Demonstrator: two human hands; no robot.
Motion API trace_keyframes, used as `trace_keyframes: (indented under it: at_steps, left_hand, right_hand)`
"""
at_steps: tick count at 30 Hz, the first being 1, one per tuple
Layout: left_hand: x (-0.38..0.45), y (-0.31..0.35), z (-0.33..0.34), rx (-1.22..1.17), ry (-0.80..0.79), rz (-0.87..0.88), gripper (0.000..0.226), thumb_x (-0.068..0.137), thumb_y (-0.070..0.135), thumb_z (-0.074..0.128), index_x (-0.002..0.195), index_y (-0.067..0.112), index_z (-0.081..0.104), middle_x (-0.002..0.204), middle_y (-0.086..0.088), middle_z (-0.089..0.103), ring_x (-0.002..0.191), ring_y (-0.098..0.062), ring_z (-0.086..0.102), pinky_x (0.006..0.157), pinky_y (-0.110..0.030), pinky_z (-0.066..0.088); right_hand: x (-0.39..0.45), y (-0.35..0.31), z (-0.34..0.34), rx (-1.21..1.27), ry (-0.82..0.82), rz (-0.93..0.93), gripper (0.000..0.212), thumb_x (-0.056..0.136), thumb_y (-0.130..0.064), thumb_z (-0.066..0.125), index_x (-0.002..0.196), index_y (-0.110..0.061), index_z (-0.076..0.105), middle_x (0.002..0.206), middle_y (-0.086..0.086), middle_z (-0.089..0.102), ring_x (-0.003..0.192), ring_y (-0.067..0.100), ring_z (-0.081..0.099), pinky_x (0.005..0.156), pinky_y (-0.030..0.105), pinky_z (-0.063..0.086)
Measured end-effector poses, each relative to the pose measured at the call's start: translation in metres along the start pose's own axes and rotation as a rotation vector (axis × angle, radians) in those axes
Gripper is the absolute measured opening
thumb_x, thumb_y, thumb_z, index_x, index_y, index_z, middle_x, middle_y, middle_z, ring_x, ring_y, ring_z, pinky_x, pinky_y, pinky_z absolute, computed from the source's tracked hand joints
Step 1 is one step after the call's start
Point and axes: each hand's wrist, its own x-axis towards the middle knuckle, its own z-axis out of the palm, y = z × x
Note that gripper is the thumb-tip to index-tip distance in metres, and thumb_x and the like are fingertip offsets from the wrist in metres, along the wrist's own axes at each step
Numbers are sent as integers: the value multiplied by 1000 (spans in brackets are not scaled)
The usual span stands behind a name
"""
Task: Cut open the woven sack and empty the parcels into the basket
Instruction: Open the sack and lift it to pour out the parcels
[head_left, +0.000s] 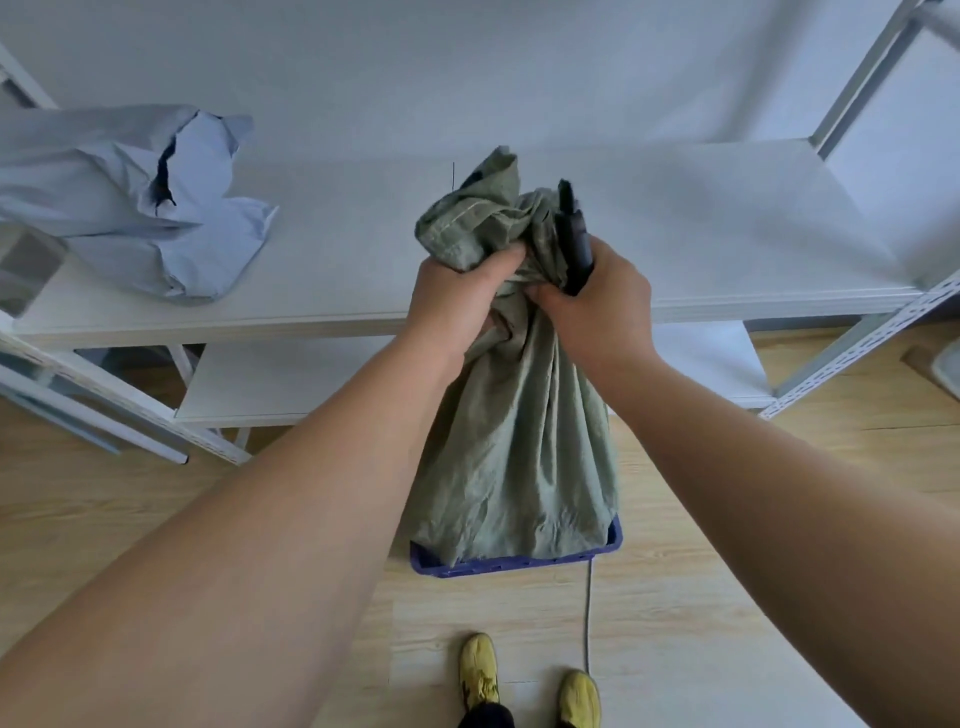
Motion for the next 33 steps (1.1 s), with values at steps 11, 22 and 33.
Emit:
trace_keyframes:
  at_steps: [11,22,33]
  left_hand:
    - [-7,-6,-2,-126,-49,-62,39,83,30,74,119,19,65,109,0,72,102,-18,69,91,-44,55]
    - [-23,-52,13,255,-83,-1,55,72,50,77,120,31,59,114,12,67,111,-11,60,95,-31,47]
    - [-12,-46,19,-113,154,-392,37,82,33,73,111,18,57,100,6,64,93,-15,59,84,-30,47]
  right_hand:
    - [11,-5,-5,-104,-145,24,19,79,-25,69,70,-19,54,65,-6,56,72,23,59,51,27,37]
    - [19,-14,-16,129,-407,72,24,77,-14,77,97,-14,63,77,-5,63,67,10,60,64,25,49]
    - [-24,47,-2,-34,-387,276,51,66,-39,86,107,-26,58,90,-12,62,79,11,60,72,29,50]
